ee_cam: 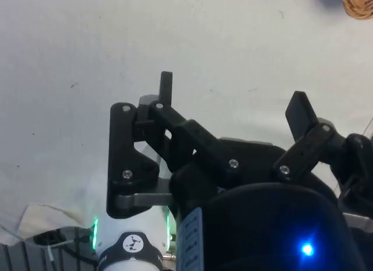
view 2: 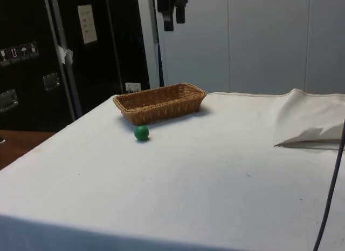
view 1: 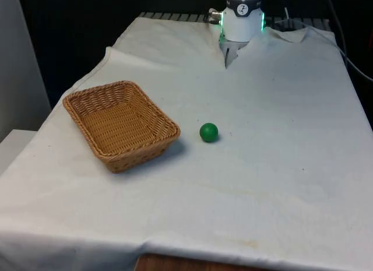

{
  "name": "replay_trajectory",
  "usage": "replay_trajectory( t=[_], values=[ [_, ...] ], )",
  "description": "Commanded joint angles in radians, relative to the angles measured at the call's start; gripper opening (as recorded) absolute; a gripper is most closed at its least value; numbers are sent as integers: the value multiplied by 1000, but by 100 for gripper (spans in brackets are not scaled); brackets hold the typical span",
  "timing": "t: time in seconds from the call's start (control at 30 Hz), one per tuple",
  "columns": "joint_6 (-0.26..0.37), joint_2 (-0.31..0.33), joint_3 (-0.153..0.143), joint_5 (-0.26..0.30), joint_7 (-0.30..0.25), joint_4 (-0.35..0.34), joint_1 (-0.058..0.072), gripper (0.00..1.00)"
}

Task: Pick up the ball and place it into the basket.

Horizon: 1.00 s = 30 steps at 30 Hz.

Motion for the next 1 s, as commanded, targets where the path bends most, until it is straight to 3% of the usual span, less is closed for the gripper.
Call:
replay_trajectory(
  t=[0.0, 0.3, 0.57, 0.6, 0.73, 0.87, 0.9, 0.97],
  values=[
    [8, 11, -3, 6, -3, 3, 3, 100],
    [57, 49, -6, 33, -19, 8, 0, 100],
    [131, 96, -16, 107, -77, 14, 2, 100],
    [130, 95, -12, 93, -67, 11, -1, 100],
    [166, 119, -18, 146, -113, 19, 2, 100],
    [194, 141, -20, 176, -142, 21, 2, 100],
    [189, 138, -16, 162, -132, 20, -2, 100],
    [214, 160, -20, 201, -165, 22, 1, 100]
  ],
)
